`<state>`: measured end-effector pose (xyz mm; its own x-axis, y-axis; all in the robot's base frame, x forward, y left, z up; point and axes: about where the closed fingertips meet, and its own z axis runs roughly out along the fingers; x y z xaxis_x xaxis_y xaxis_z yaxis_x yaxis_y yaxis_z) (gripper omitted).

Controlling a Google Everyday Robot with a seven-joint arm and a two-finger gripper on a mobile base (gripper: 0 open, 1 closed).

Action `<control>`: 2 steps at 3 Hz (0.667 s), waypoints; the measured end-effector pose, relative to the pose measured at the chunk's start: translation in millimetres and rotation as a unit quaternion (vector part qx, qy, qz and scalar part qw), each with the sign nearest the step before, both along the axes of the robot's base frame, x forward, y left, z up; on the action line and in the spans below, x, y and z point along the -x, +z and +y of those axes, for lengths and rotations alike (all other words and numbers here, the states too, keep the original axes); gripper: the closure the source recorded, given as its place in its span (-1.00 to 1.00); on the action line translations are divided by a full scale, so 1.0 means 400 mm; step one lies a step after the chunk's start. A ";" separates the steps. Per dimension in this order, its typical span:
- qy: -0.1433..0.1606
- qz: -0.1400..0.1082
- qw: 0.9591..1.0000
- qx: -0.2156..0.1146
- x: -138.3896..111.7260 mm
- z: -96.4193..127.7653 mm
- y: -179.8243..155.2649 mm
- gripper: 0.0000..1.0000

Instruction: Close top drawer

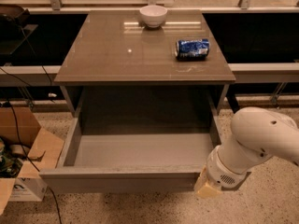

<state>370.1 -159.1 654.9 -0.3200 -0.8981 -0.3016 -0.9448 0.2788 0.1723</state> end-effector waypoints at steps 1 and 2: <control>-0.001 0.000 1.000 -0.002 -0.005 0.000 -0.012 1.00; 0.003 -0.007 1.000 -0.008 -0.044 0.007 -0.029 1.00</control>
Offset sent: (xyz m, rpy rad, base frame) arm 0.1149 0.0167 -0.0550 0.0752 -0.0768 0.0456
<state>387.8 -156.1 643.2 -0.3098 -0.8954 -0.3198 -0.9489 0.2697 0.1640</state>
